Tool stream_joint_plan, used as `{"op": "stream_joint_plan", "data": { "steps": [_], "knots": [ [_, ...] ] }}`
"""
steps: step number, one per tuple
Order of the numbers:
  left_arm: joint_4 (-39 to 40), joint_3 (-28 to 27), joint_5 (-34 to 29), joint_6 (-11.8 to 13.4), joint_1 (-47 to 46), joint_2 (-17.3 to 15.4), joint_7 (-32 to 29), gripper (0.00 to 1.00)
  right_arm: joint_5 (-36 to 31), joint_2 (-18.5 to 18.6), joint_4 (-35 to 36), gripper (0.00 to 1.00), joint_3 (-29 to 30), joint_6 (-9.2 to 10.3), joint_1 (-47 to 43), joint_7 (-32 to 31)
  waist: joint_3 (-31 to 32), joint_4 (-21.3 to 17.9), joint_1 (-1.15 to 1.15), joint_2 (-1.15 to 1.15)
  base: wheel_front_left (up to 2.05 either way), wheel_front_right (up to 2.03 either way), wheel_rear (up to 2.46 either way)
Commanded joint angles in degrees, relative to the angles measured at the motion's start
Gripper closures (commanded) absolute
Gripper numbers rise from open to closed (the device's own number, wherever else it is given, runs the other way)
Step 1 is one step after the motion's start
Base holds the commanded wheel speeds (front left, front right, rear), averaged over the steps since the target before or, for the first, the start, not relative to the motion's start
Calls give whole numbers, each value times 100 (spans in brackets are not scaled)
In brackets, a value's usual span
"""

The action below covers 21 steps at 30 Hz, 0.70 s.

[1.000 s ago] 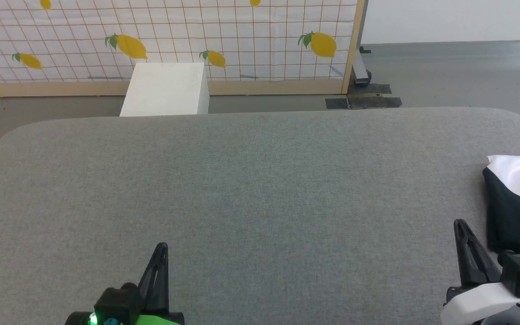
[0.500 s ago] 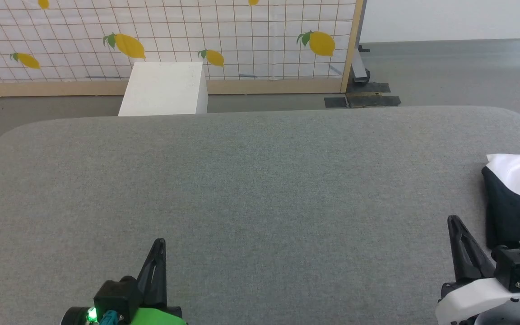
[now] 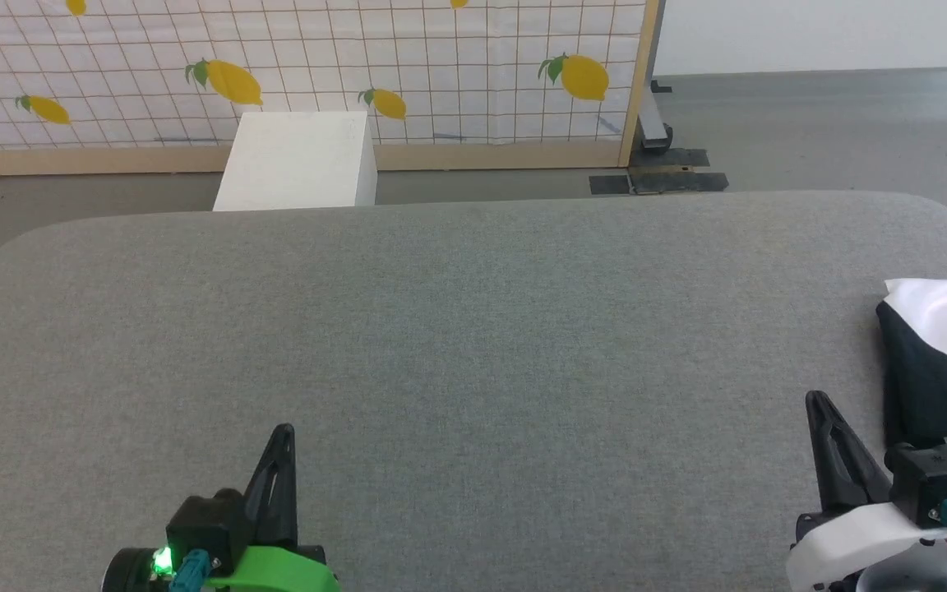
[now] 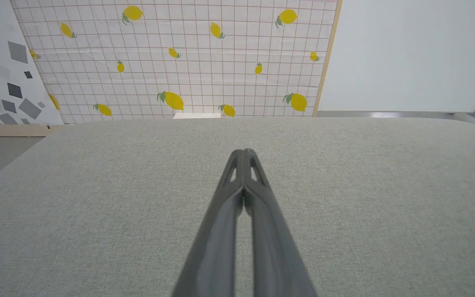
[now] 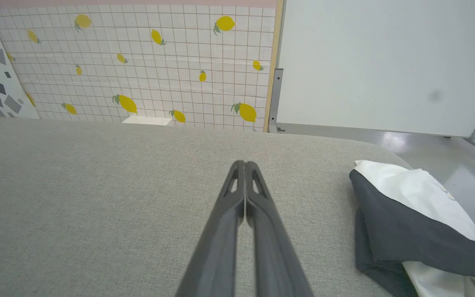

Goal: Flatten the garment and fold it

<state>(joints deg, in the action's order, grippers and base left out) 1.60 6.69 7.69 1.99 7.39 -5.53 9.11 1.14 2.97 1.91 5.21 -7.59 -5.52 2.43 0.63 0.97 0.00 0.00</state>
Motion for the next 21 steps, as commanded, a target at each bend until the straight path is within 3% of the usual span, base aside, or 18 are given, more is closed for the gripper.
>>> {"op": "stream_joint_plan", "data": {
  "steps": [1, 21],
  "knots": [
    [-19, -29, -99, -31, -124, 26, -35, 100, -21, -4, -19, 100, -33, 4, 121, -18, -1, -2, 0, 0, 0, 0, 0],
    [-56, -197, -275, -75, -285, 89, -265, 100, -46, -5, -64, 100, -161, 5, 234, -77, -17, -27, 0, 0, 0, 0, 0]
  ]
}}
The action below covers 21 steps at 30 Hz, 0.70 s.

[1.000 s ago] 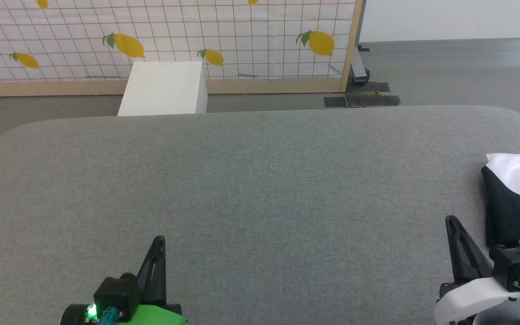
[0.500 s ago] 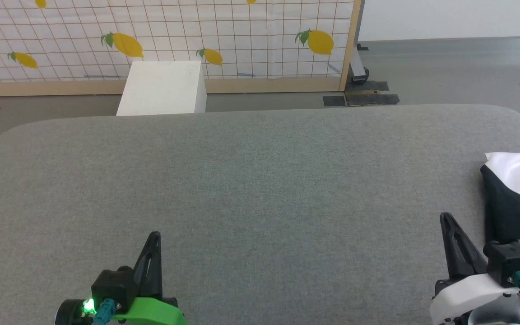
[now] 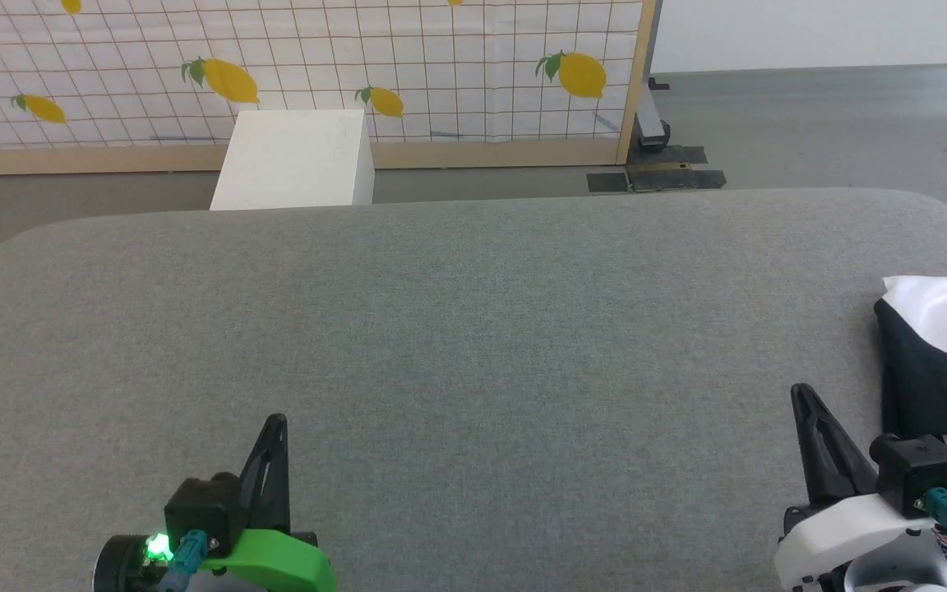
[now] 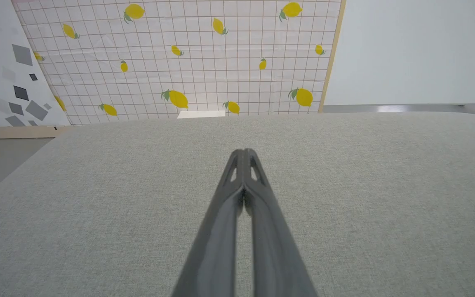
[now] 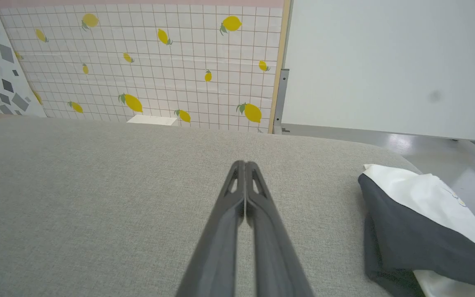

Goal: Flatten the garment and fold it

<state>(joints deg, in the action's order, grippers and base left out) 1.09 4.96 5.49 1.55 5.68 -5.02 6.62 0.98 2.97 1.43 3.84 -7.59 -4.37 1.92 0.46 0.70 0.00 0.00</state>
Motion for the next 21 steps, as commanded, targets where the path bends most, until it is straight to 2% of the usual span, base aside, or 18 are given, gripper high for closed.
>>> {"op": "stream_joint_plan", "data": {
  "steps": [1, 21],
  "knots": [
    [-7, -31, -63, -33, -122, 40, -25, 100, -31, -5, -19, 100, -29, 5, 124, -28, -1, -1, 0, 0, 0, 0, 0],
    [-44, -199, -238, -77, -283, 103, -255, 100, -55, -7, -64, 100, -157, 7, 237, -87, -17, -26, 0, 0, 0, 0, 0]
  ]
}}
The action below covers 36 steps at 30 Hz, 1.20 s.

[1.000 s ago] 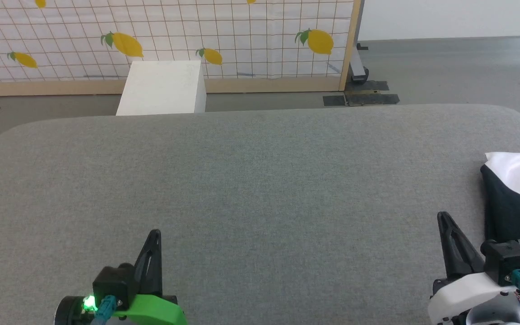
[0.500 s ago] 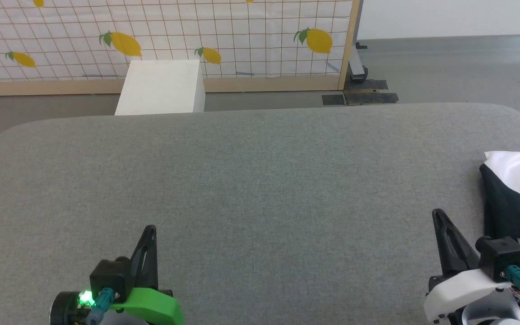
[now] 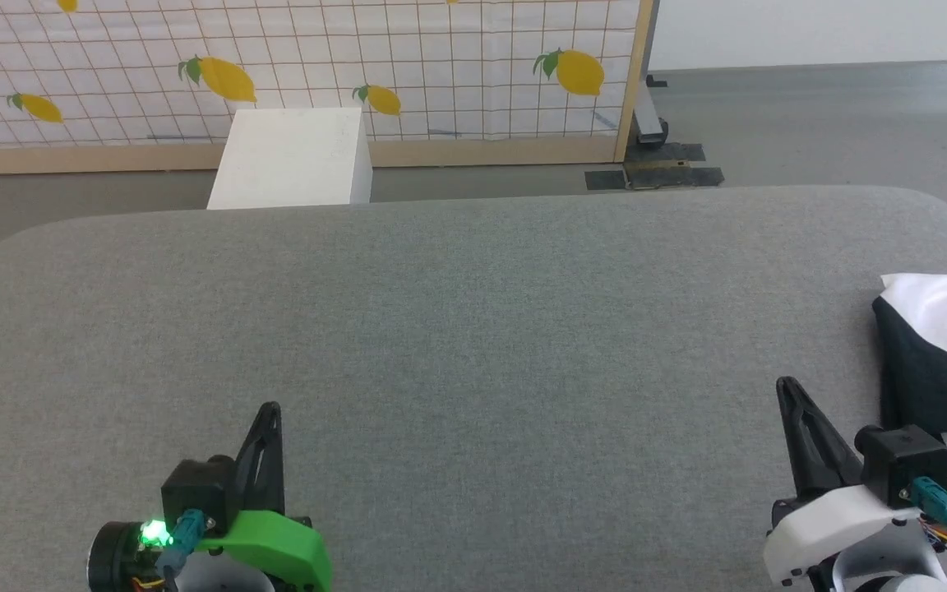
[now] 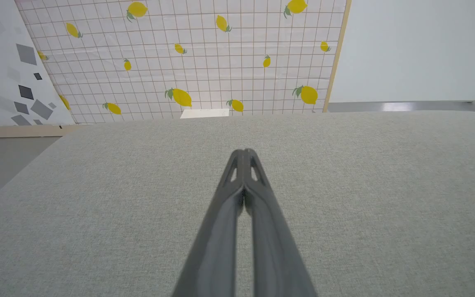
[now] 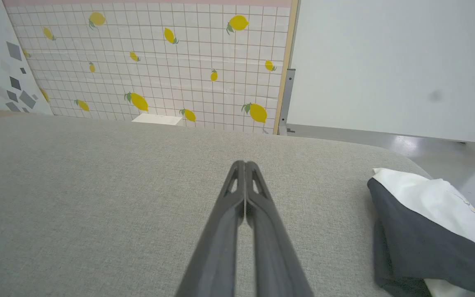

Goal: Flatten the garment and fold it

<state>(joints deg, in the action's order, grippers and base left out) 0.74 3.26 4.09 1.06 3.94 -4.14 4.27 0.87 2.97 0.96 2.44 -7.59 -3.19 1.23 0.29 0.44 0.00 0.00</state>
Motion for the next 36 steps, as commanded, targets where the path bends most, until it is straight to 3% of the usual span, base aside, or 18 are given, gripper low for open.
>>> {"op": "stream_joint_plan", "data": {
  "steps": [1, 36],
  "knots": [
    [-11, -38, -108, -30, -117, 18, -33, 100, -46, -7, -19, 100, -25, 7, 125, -21, -1, -2, 0, 0, 0, 0, 0],
    [-74, -326, -409, -106, -394, 126, -427, 100, -87, -9, -96, 100, -244, 10, 319, -123, -29, -44, 0, 0, 0, 0, 0]
  ]
}}
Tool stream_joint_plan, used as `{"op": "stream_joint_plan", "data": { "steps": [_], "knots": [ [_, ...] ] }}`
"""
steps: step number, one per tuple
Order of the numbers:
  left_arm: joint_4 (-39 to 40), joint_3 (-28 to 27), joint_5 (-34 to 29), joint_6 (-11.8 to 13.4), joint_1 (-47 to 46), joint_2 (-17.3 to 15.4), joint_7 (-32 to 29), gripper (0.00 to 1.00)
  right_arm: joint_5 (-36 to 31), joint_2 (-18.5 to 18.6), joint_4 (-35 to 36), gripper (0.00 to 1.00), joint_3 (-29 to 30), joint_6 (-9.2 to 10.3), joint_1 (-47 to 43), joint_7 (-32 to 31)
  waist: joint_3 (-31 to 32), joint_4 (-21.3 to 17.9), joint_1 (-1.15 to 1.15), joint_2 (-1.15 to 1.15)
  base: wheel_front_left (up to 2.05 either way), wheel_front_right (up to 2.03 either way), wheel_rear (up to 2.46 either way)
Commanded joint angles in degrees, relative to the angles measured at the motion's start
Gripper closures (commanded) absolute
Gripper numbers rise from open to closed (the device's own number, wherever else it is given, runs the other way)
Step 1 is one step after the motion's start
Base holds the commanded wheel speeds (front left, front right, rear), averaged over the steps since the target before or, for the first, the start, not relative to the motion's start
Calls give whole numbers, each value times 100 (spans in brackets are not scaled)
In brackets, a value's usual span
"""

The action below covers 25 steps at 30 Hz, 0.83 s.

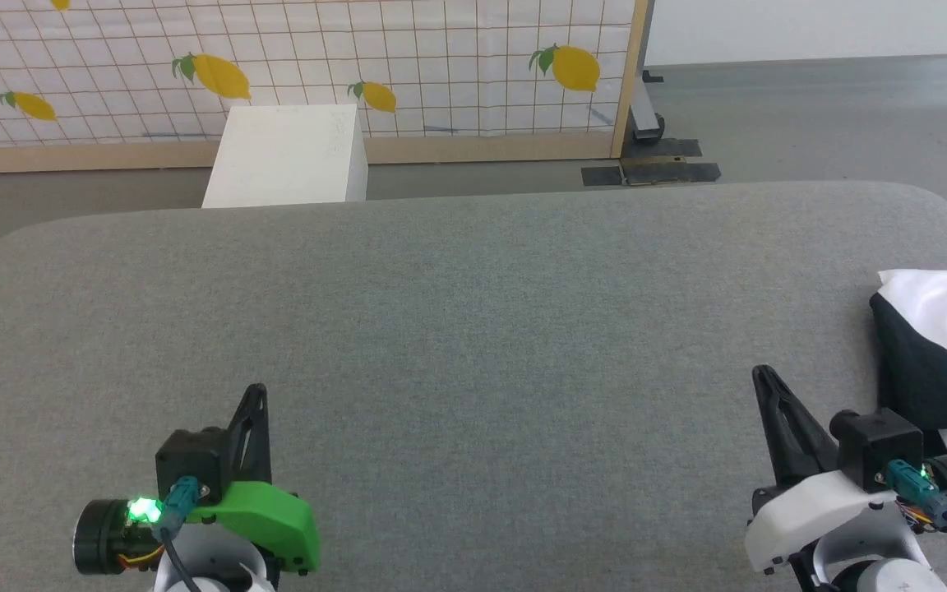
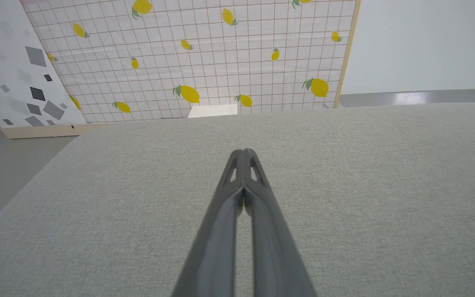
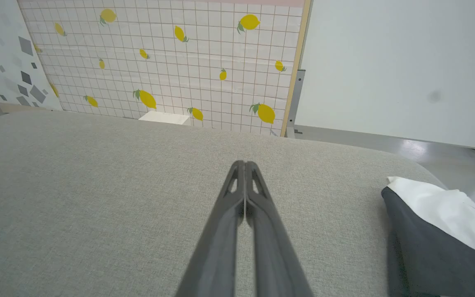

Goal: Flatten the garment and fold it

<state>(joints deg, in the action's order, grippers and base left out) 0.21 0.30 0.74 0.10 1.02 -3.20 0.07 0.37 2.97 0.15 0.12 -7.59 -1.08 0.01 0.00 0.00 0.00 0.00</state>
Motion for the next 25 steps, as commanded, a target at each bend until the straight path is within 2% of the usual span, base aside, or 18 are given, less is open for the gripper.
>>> {"op": "stream_joint_plan", "data": {
  "steps": [1, 25],
  "knots": [
    [-21, -30, -74, -10, -102, 32, -7, 100, -37, -9, -15, 100, -12, 10, 108, -1, 0, 0, 0, 0, 0, 0, 0],
    [-21, -30, -74, -10, -102, 33, -7, 100, -37, -9, -15, 100, -12, 10, 108, -1, 0, 0, 0, 0, 0, 0, 0]
  ]
}}
